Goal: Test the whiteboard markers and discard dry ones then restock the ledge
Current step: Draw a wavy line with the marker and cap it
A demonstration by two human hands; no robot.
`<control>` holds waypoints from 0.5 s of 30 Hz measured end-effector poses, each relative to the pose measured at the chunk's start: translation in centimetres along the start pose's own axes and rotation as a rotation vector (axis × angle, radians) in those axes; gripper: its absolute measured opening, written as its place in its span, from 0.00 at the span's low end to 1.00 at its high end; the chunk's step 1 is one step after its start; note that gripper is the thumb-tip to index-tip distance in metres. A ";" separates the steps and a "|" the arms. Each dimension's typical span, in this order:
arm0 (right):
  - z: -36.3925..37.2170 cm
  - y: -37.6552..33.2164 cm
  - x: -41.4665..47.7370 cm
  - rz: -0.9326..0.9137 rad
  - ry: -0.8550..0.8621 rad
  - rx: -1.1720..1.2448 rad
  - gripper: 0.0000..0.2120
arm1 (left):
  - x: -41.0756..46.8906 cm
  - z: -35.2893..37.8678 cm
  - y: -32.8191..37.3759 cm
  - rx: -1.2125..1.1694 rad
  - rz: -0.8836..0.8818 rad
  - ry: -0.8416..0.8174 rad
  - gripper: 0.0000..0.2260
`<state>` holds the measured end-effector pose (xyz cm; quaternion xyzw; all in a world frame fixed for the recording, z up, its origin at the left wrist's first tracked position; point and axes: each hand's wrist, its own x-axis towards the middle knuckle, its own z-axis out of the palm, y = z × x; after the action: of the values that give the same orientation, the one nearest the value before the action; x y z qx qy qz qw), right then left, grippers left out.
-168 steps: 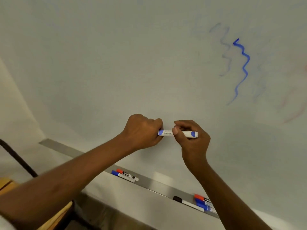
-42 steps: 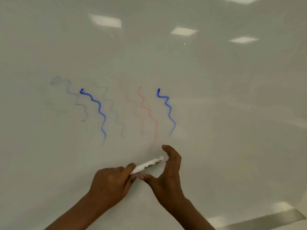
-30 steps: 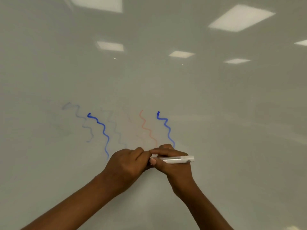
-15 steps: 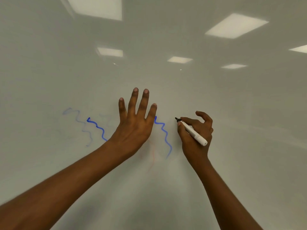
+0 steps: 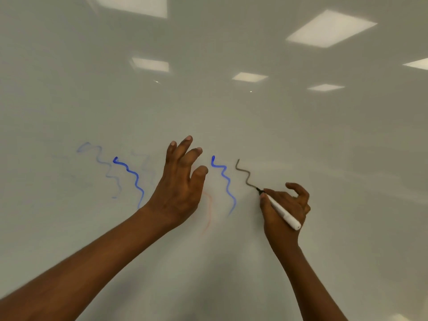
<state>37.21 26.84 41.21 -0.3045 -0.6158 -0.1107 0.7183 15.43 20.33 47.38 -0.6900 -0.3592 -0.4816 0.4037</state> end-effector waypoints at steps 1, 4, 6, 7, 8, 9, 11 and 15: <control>-0.2 0.4 -0.7 -0.002 0.008 -0.012 0.07 | -0.1 -0.1 0.3 -0.003 -0.013 -0.004 0.13; -0.6 1.2 -3.0 -0.064 -0.033 -0.055 0.09 | 0.0 -0.7 1.4 -0.015 0.005 0.044 0.08; -0.8 1.3 -4.3 -0.108 -0.072 -0.066 0.09 | -0.9 -0.4 1.5 0.036 0.170 0.132 0.07; -0.9 1.2 -4.7 -0.119 -0.107 -0.067 0.09 | -1.2 -0.4 1.4 0.084 0.216 0.148 0.07; -1.0 0.9 -5.0 -0.098 -0.150 -0.062 0.09 | -1.5 -0.3 1.2 0.114 0.211 0.141 0.07; -1.1 0.4 -5.1 -0.055 -0.187 -0.043 0.09 | -1.7 -0.4 1.3 0.120 0.173 0.116 0.07; -1.5 -1.2 -4.9 0.039 -0.212 0.030 0.08 | -2.5 -0.5 1.7 0.109 0.043 0.036 0.07; -2.5 -6.8 -3.4 0.044 -0.139 0.184 0.07 | -4.2 -1.1 1.8 -0.048 -0.113 -0.111 0.20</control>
<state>34.89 19.25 39.92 -0.2578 -0.6647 -0.0165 0.7011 15.40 18.13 43.28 -0.7038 -0.4076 -0.4731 0.3386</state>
